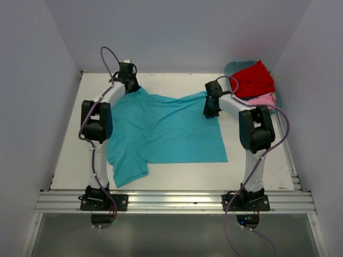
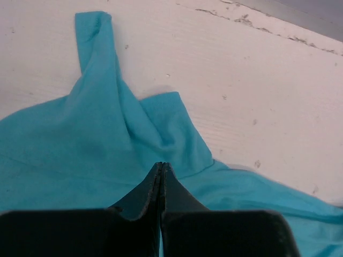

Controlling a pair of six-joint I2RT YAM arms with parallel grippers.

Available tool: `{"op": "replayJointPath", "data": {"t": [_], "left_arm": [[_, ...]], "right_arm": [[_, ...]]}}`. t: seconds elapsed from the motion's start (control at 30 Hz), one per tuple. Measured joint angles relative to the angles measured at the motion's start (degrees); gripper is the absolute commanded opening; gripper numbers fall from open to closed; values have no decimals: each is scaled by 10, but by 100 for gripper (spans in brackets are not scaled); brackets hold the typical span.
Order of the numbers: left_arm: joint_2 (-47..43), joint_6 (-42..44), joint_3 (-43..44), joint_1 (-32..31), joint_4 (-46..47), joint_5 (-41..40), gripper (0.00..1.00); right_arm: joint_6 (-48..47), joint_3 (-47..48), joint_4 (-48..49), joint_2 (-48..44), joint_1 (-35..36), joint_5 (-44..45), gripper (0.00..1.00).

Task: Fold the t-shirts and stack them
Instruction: Flatten out the tshirt

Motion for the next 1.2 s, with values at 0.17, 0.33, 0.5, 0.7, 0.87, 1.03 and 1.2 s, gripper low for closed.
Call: {"op": "replayJointPath", "data": {"t": [0.17,0.33,0.5,0.7,0.87,1.03,1.2], "left_arm": [[72,-2,55,19,-24,2,0],[99,-12,83,41,-42,11,0],[125,-24,125,51,-55,27,0],[164,-48,181,68,-52,76,0],[191,-66,219,85,-45,116,0],[204,-86,224,104,-20,160,0],[193,-92,180,118,37,203,0]], "right_arm": [[-1,-4,4,-2,0,-2,0],[-3,-21,14,-12,0,-2,0],[-3,-29,14,-18,0,-1,0],[-4,-41,15,-25,0,0,0],[-5,-43,14,-26,0,1,0],[-6,-43,15,-26,0,3,0],[-8,-42,14,-26,1,3,0]]}}
